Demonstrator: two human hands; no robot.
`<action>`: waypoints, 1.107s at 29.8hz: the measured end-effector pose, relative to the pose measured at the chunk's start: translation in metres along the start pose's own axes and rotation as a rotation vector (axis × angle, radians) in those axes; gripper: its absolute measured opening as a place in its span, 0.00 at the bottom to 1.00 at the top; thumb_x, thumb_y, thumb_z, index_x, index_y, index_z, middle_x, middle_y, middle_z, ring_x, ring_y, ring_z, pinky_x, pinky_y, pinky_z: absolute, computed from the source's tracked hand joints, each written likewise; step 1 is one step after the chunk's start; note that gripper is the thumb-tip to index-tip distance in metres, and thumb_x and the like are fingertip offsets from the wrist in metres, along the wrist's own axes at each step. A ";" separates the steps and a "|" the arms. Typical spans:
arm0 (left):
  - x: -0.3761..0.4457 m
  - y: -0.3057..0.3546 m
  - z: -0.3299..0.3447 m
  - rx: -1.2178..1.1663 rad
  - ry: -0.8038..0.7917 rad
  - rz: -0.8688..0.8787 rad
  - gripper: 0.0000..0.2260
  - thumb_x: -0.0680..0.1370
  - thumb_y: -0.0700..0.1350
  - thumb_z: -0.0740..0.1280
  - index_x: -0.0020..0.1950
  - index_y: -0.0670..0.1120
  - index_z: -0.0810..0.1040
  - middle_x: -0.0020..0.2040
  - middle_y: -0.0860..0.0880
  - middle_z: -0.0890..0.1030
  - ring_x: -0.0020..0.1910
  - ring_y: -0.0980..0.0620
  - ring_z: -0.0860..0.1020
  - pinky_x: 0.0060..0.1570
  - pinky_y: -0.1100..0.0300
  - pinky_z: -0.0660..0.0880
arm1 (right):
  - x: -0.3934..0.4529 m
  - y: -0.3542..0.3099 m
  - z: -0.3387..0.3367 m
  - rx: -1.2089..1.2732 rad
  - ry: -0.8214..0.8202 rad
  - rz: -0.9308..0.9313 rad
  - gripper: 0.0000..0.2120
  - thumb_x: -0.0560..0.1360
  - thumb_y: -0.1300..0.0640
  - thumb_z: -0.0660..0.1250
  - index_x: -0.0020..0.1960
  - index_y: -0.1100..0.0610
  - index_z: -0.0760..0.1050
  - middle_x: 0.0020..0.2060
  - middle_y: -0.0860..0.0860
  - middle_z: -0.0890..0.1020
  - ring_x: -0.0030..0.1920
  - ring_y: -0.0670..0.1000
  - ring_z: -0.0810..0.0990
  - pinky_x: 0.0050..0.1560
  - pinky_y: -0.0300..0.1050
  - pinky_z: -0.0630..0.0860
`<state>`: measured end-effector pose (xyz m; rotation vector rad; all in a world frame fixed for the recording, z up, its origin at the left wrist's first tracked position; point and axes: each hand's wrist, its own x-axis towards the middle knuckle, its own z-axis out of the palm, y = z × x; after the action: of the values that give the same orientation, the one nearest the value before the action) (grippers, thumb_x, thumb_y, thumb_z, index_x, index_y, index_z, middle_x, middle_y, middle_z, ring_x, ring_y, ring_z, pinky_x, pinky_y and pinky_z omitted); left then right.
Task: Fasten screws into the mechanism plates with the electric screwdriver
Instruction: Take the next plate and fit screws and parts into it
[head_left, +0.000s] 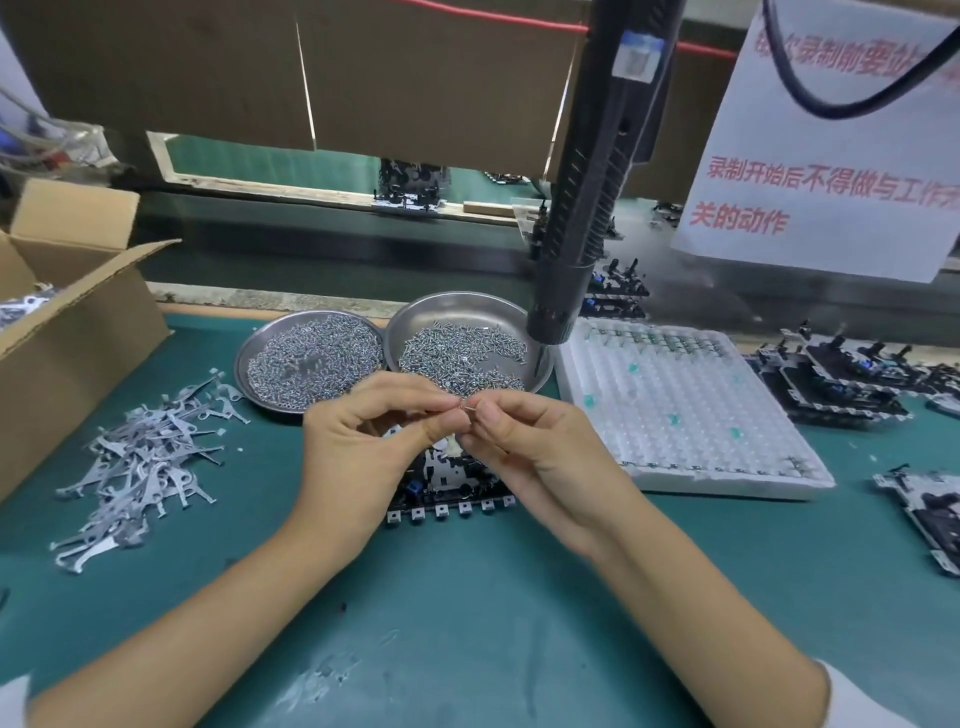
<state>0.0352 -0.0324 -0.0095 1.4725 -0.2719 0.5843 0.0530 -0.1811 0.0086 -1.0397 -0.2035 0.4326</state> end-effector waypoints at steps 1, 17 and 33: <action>0.000 0.000 0.000 -0.009 -0.007 -0.003 0.07 0.61 0.40 0.75 0.38 0.47 0.85 0.38 0.53 0.83 0.39 0.57 0.80 0.44 0.67 0.76 | 0.000 0.000 0.000 0.002 0.002 0.001 0.08 0.68 0.63 0.68 0.46 0.66 0.80 0.39 0.55 0.83 0.42 0.49 0.82 0.47 0.37 0.78; -0.001 -0.002 -0.002 -0.029 -0.079 0.006 0.08 0.62 0.41 0.75 0.38 0.52 0.86 0.39 0.53 0.83 0.40 0.56 0.81 0.44 0.67 0.76 | -0.002 -0.003 -0.001 0.041 -0.036 0.117 0.07 0.68 0.63 0.68 0.44 0.64 0.80 0.39 0.55 0.82 0.40 0.47 0.81 0.47 0.36 0.78; -0.003 0.005 0.000 0.002 -0.138 -0.030 0.07 0.63 0.45 0.75 0.39 0.52 0.85 0.39 0.54 0.84 0.39 0.58 0.81 0.43 0.68 0.76 | -0.004 -0.005 -0.001 0.034 -0.074 0.163 0.03 0.73 0.62 0.65 0.46 0.62 0.76 0.34 0.50 0.83 0.32 0.41 0.79 0.45 0.34 0.77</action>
<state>0.0303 -0.0328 -0.0064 1.5189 -0.3563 0.4589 0.0508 -0.1865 0.0125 -1.0109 -0.1775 0.6212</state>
